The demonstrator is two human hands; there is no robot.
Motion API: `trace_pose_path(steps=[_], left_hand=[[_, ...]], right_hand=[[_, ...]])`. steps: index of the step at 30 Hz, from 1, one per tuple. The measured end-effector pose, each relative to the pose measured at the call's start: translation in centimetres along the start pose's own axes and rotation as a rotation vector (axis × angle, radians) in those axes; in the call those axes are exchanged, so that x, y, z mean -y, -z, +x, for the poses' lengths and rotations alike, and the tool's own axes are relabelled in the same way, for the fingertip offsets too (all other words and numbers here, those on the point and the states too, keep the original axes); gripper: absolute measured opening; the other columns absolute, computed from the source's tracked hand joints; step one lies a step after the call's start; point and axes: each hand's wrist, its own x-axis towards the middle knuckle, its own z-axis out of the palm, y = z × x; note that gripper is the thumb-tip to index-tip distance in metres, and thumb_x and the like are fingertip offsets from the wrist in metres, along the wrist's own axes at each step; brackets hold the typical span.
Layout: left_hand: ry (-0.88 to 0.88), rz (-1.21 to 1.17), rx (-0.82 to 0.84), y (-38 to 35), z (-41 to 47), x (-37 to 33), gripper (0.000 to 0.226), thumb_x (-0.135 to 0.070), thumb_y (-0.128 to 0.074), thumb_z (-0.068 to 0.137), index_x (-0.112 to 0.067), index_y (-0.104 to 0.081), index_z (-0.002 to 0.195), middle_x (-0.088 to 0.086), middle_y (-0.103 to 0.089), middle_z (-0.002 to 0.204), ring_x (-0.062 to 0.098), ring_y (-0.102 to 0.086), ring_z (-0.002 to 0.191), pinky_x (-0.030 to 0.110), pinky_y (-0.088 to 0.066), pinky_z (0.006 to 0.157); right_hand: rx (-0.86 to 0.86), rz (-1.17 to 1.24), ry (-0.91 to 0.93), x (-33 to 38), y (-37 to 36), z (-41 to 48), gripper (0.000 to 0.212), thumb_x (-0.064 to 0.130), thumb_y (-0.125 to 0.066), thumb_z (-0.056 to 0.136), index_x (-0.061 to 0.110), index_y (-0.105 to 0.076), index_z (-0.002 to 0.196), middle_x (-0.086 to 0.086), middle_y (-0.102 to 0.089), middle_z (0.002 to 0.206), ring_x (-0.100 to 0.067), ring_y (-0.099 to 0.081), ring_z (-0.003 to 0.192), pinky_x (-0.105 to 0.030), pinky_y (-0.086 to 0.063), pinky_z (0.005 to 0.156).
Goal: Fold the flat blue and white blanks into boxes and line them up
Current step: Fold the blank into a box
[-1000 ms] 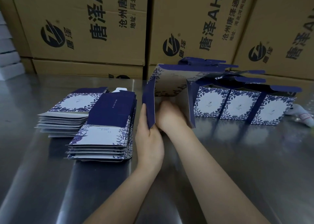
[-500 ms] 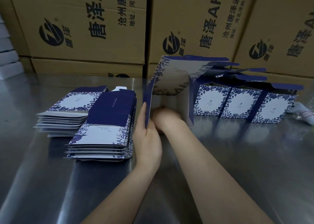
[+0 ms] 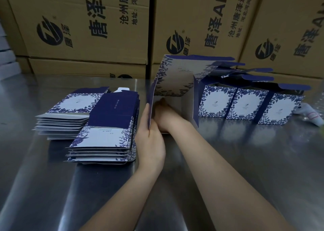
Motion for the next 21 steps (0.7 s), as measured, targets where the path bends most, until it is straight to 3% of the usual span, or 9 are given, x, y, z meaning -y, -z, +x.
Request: trace_pose_path(steps=[3,6,9,12,15,16,18,19,21], left_hand=[[-0.026,0.018,-0.004,0.0,-0.1,-0.1,0.043,-0.011,-0.037,0.102,-0.020,-0.054,0.140,0.003,-0.059,0.137,0.019,-0.051,0.129,0.039,-0.038,0.110],[-0.027,0.010,-0.014,0.0,0.1,0.0,0.043,-0.010,-0.036,0.102,-0.018,-0.053,0.141,0.003,-0.058,0.139,0.020,-0.049,0.131,0.039,-0.036,0.111],[-0.033,0.005,-0.022,0.0,0.0,0.1,0.043,-0.010,-0.037,0.102,-0.019,-0.053,0.141,0.003,-0.058,0.139,0.019,-0.050,0.130,0.038,-0.037,0.111],[-0.035,-0.001,-0.026,-0.1,0.0,0.1,0.043,-0.011,-0.039,0.102,-0.021,-0.054,0.141,0.000,-0.058,0.140,0.016,-0.050,0.130,0.036,-0.037,0.112],[-0.040,0.012,-0.009,0.0,0.0,0.1,0.044,-0.011,-0.038,0.102,-0.021,-0.052,0.143,0.000,-0.057,0.141,0.017,-0.049,0.132,0.038,-0.037,0.113],[-0.053,0.022,-0.005,0.0,-0.1,0.1,0.045,-0.011,-0.037,0.102,-0.021,-0.050,0.144,0.000,-0.056,0.142,0.017,-0.048,0.133,0.038,-0.036,0.113],[-0.073,0.027,-0.006,0.1,-0.1,0.1,0.045,-0.012,-0.036,0.103,-0.022,-0.048,0.145,-0.001,-0.055,0.143,0.016,-0.047,0.134,0.039,-0.035,0.114],[-0.074,0.027,-0.013,0.1,0.0,0.1,0.045,-0.013,-0.035,0.103,-0.022,-0.048,0.145,-0.001,-0.055,0.143,0.017,-0.047,0.134,0.040,-0.035,0.114],[-0.064,0.027,-0.032,0.1,0.0,0.1,0.043,-0.013,-0.035,0.103,-0.019,-0.050,0.144,0.001,-0.056,0.141,0.018,-0.048,0.133,0.040,-0.036,0.113]], right_hand=[[-0.062,0.073,0.044,-0.1,0.6,-0.4,0.037,0.023,-0.044,0.099,0.005,-0.051,0.131,-0.017,-0.048,0.135,-0.028,-0.052,0.115,-0.030,-0.043,0.088],[-0.220,0.101,0.099,-0.6,0.7,-1.3,0.023,0.022,-0.048,0.097,0.017,-0.068,0.105,-0.008,-0.065,0.115,-0.023,-0.061,0.101,-0.026,-0.040,0.073],[-0.162,0.023,0.077,-0.5,0.5,-1.1,0.029,0.027,-0.046,0.098,0.014,-0.063,0.116,-0.015,-0.058,0.127,-0.027,-0.059,0.107,-0.029,-0.045,0.081],[0.046,-0.064,-0.022,-0.4,0.3,-0.4,0.058,0.029,-0.044,0.098,-0.002,-0.029,0.145,-0.023,-0.032,0.148,-0.035,-0.046,0.126,-0.042,-0.044,0.099],[-0.010,-0.059,0.038,-0.2,0.2,-0.5,0.043,0.020,-0.046,0.097,0.002,-0.044,0.137,-0.021,-0.034,0.146,-0.038,-0.041,0.130,-0.044,-0.039,0.104],[-0.049,-0.025,0.064,-0.2,0.2,-0.7,0.035,0.020,-0.047,0.097,0.006,-0.053,0.128,-0.020,-0.043,0.138,-0.037,-0.046,0.125,-0.042,-0.042,0.099],[-0.190,0.067,0.051,-0.6,0.0,-1.3,0.020,0.026,-0.049,0.096,0.015,-0.064,0.088,-0.010,-0.061,0.097,-0.032,-0.061,0.102,-0.035,-0.048,0.078],[-0.284,0.133,0.010,-0.8,0.1,-1.5,0.027,0.027,-0.051,0.094,0.020,-0.056,0.069,-0.003,-0.057,0.075,-0.029,-0.064,0.091,-0.031,-0.046,0.068],[-0.371,0.204,-0.062,-0.9,0.2,-2.0,0.036,0.027,-0.054,0.092,0.022,-0.046,0.057,0.000,-0.050,0.063,-0.028,-0.065,0.082,-0.028,-0.042,0.061]])
